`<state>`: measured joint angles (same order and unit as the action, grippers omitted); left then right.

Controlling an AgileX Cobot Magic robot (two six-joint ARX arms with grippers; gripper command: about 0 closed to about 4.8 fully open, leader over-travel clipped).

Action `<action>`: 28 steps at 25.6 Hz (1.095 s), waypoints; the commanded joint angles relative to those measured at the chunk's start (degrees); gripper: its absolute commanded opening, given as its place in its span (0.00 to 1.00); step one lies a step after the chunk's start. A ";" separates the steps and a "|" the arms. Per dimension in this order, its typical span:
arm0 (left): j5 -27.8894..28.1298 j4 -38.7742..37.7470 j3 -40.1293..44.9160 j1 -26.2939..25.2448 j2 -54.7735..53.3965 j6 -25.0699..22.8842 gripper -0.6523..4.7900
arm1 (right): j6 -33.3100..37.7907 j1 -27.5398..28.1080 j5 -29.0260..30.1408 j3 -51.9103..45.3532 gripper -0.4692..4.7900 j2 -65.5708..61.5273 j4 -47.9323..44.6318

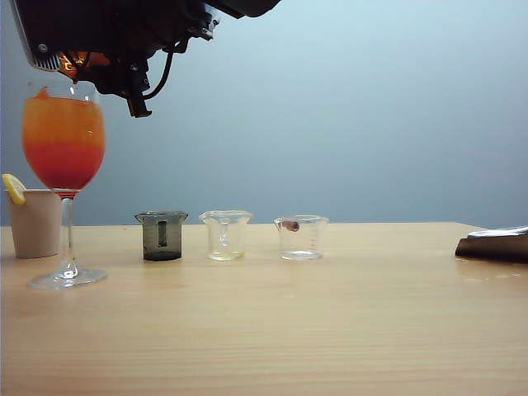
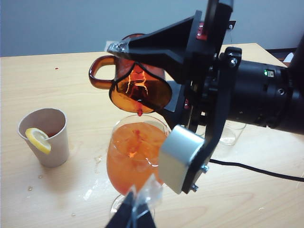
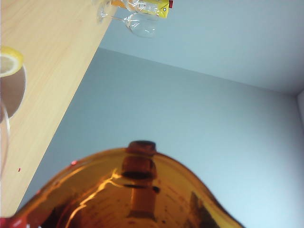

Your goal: Pick up the fourth measuring cup from the left, pour the grenadine inside into the goblet, and finally put the measuring cup back in its original place.

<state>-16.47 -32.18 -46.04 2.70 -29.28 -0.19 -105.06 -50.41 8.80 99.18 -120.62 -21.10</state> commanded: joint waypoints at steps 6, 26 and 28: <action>-0.07 0.52 0.00 0.09 0.11 0.15 0.11 | 0.26 -0.07 0.11 0.24 0.09 0.57 -1.44; -0.07 0.52 0.00 0.09 0.11 0.15 0.11 | 3.28 -0.09 0.11 0.24 0.09 0.57 -1.40; -0.07 0.52 0.00 0.09 0.11 0.15 0.11 | 4.11 -0.09 0.13 0.24 0.09 0.57 -1.40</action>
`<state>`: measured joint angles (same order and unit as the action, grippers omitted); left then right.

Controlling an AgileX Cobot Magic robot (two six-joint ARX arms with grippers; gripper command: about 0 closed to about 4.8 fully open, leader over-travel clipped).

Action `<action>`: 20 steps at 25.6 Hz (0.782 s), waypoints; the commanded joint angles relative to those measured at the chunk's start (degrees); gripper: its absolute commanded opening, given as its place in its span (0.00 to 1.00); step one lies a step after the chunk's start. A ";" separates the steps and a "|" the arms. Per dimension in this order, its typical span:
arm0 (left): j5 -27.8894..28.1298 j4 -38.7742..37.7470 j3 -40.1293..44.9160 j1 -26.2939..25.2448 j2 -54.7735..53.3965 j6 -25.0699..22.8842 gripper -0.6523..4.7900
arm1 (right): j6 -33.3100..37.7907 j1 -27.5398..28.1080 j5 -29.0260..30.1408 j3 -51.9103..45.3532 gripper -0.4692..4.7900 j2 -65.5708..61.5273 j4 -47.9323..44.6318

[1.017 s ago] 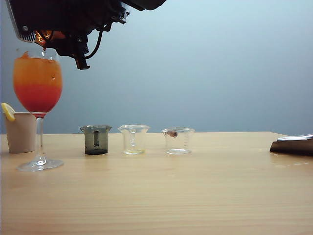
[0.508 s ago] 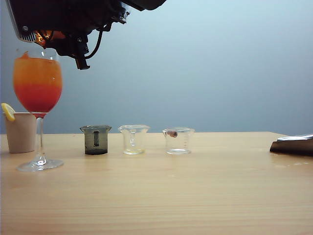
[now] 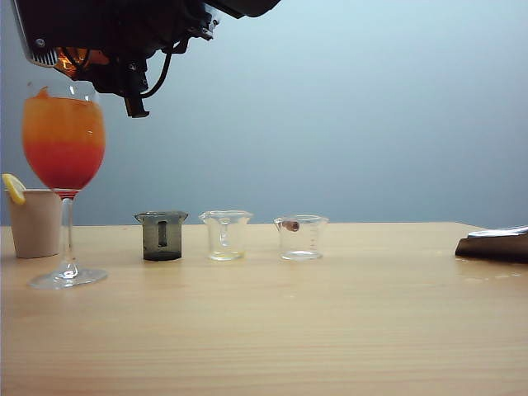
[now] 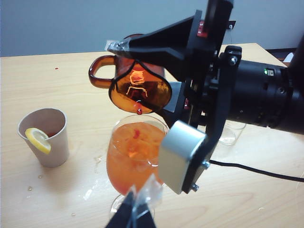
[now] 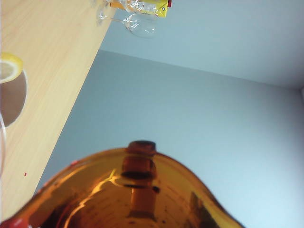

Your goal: Pick up the fourth measuring cup from the left, pour the grenadine inside into the goblet, and finally put the measuring cup back in its original place.

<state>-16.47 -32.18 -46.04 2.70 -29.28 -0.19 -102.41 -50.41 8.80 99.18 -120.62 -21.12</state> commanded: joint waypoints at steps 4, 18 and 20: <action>-0.07 0.55 0.00 0.09 0.11 0.13 0.11 | 15.08 -0.07 0.26 0.24 0.09 0.63 -1.53; -0.07 0.52 0.00 0.04 0.11 0.17 0.11 | 79.01 5.20 0.26 0.24 0.09 5.29 -9.79; -0.07 0.52 0.00 0.04 0.11 0.17 0.11 | 83.71 6.67 0.11 0.24 0.09 6.80 -9.25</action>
<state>-16.45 -32.16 -46.04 2.70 -29.28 -0.19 -24.08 -44.58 9.04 99.18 -115.42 -29.45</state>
